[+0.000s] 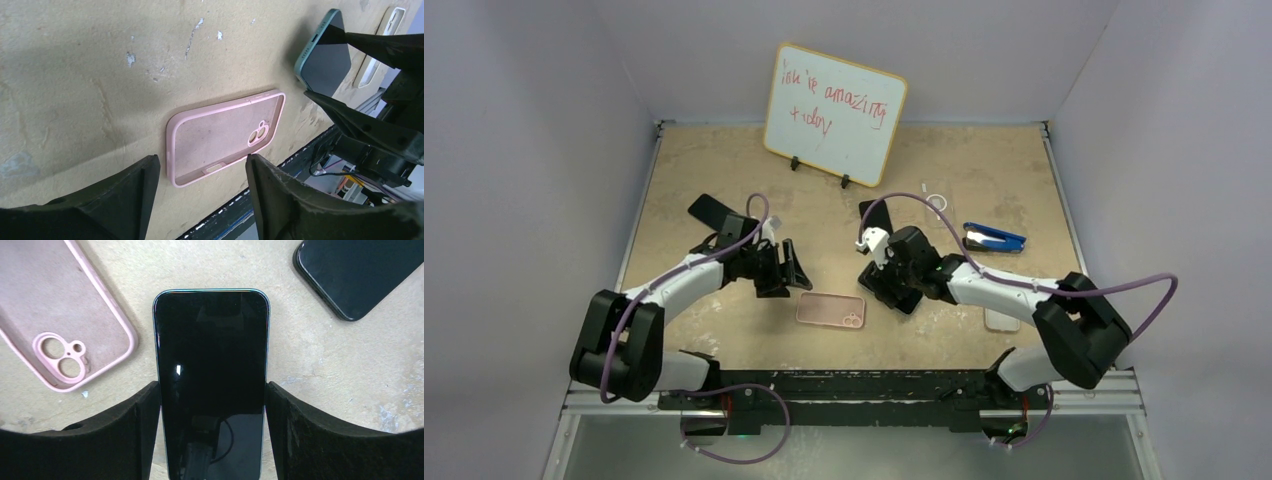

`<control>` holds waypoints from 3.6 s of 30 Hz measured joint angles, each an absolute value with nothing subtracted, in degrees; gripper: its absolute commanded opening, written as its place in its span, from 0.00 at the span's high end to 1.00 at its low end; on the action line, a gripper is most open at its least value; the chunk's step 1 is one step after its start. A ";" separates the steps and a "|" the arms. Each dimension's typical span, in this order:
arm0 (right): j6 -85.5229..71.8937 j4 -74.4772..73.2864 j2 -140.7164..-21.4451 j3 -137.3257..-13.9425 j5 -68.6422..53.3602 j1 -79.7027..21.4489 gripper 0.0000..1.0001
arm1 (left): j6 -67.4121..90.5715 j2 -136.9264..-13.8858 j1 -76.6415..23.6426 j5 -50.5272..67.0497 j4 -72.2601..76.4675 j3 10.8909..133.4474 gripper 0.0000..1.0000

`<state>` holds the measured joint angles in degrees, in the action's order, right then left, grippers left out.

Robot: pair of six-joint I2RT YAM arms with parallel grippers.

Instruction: Put the phone into the phone case

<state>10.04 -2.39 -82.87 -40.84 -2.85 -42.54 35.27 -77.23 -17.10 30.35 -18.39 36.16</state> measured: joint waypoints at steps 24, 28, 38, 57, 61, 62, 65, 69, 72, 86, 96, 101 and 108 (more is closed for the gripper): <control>7.97 16.43 -81.08 -40.73 -20.78 -51.51 0.51 | 27.83 -70.59 -4.16 39.75 -31.92 44.56 0.30; 8.01 18.98 -84.51 -40.73 -22.06 -53.17 0.51 | 27.88 -69.84 -4.16 40.56 -31.62 43.42 0.33; 8.88 24.62 -89.54 -40.73 -24.29 -53.25 0.51 | 28.34 -68.77 -4.16 42.22 -30.89 40.45 0.39; 16.05 26.02 -94.89 -42.11 -27.00 -53.25 0.51 | 30.44 -69.67 -4.16 43.77 -29.10 37.04 0.45; 16.71 26.02 -94.89 -42.09 -26.98 -53.28 0.51 | 30.50 -70.06 -4.16 44.12 -28.01 36.49 0.47; 16.82 26.02 -94.89 -42.09 -26.98 -53.28 0.51 | 30.59 -70.19 -4.16 44.34 -27.57 36.18 0.48; 17.12 26.04 -94.89 -42.09 -27.00 -53.28 0.51 | 30.79 -70.41 -4.16 44.71 -27.03 35.03 0.49; 17.74 26.04 -94.89 -42.06 -27.00 -53.32 0.51 | 30.87 -70.81 -4.16 44.80 -26.65 34.15 0.49; 18.17 26.57 -94.89 -41.76 -27.00 -53.32 0.51 | 30.87 -70.89 -4.16 44.80 -26.26 33.89 0.49; 19.22 34.98 -94.89 -35.90 -26.00 -53.32 0.50 | 34.04 -74.43 -5.41 46.57 -19.44 29.76 0.51; 16.64 36.38 -94.54 -35.18 -22.92 -53.49 0.50 | 37.52 -76.18 -9.91 46.17 -14.85 29.26 0.51; 15.20 38.96 -93.95 -33.34 -20.75 -53.58 0.50 | 38.57 -76.36 -11.62 45.39 -13.39 29.26 0.51; 13.69 41.69 -93.54 -31.64 -18.48 -53.63 0.51 | 39.00 -78.19 -13.69 43.48 -12.47 29.26 0.51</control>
<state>13.69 41.69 -93.54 -31.64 -18.48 -53.63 39.00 -78.19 -13.69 43.48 -12.47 29.26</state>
